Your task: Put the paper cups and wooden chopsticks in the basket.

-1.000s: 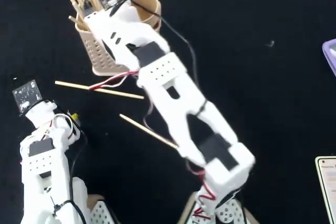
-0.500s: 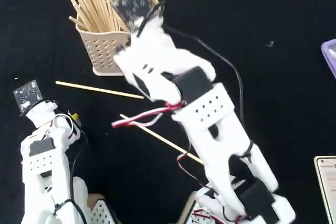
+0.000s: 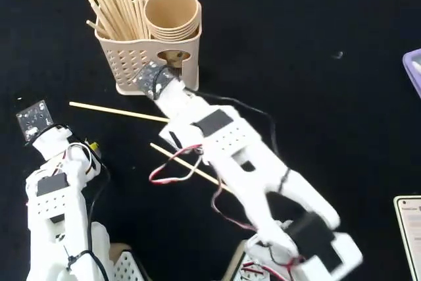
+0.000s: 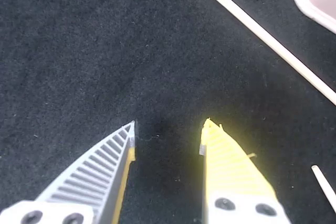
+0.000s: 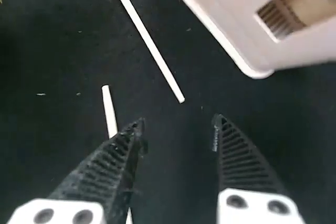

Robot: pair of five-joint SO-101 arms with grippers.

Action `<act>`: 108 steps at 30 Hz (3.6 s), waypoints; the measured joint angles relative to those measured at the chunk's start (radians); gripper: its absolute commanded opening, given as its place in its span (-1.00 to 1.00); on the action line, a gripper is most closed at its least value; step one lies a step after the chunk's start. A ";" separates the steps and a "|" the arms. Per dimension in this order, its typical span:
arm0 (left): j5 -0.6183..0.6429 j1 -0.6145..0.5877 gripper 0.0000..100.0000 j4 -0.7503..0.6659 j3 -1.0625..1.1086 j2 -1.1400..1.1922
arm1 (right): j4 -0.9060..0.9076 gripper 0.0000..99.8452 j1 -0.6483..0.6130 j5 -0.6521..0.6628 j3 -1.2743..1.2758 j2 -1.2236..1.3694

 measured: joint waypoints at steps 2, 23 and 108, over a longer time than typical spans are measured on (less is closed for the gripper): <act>0.000 0.000 -0.58 0.000 0.000 0.000 | -0.052 -0.64 0.000 0.023 -0.002 0.077; 0.000 0.000 -0.58 0.000 0.000 0.000 | -0.072 -0.98 0.011 0.068 -0.235 0.476; 0.000 0.000 -0.58 -0.029 0.012 0.000 | 0.075 -0.98 -0.035 0.190 0.348 -0.138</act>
